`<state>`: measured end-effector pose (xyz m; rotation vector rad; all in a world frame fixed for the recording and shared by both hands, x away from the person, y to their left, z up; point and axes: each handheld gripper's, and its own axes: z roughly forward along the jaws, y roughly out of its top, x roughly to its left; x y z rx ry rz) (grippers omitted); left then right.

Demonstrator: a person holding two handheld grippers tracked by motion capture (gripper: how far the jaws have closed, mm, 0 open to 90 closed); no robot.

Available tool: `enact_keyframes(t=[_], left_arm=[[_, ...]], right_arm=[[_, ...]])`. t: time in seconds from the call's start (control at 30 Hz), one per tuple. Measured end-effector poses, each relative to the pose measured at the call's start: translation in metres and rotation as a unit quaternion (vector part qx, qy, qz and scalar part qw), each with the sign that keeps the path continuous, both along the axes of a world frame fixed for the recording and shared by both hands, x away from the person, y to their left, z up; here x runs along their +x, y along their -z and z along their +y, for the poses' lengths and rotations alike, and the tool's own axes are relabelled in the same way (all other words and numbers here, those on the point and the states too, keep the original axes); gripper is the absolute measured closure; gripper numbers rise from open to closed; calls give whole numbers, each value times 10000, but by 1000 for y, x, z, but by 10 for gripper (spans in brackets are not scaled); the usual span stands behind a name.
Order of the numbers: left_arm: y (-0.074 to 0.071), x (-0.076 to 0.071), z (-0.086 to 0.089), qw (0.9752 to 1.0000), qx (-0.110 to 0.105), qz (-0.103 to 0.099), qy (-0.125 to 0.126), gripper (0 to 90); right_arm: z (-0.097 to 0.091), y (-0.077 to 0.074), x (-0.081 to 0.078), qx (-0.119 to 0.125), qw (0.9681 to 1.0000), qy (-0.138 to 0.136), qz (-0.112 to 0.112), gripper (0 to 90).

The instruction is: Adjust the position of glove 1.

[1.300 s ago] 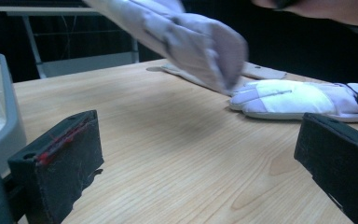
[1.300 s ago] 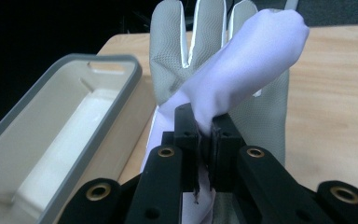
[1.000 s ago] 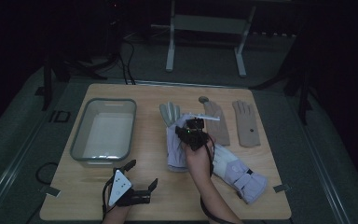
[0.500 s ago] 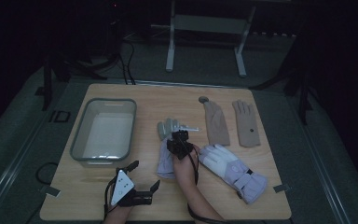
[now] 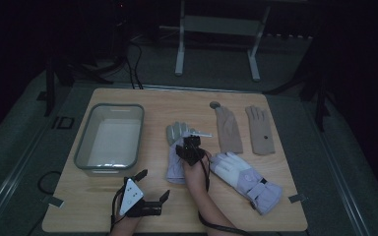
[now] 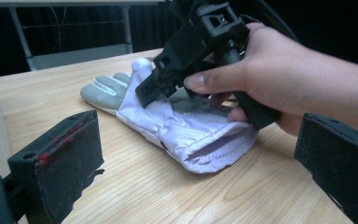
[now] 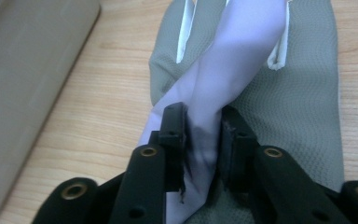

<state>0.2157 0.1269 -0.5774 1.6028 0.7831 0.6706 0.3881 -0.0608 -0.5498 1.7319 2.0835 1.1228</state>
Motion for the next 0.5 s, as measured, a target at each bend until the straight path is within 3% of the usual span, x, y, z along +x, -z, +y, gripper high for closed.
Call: enact_keyframes(t=[0.17,0.23,0.33,0.4,0.43,0.5], left_arm=[[0,0,0,10000,-22,-10,12,11],[0,0,1,10000,-28,-10,8,11],[0,0,0,10000,-13,-20,7,11],[0,0,0,10000,-14,-18,9,11],[0,0,1,10000,-19,-15,9,11],[0,0,1,10000,-30,-13,9,11]], right_arm=[[-6,-11,-4,108,9998,-170,-85,574],[-10,-18,-2,100,9992,-376,-111,487],[-16,-31,1,30,9980,-618,-142,433],[-18,-36,2,46,9979,-644,-86,401],[-24,-43,4,38,9976,-677,-161,330],[-31,-50,7,136,9972,-721,-109,268]])
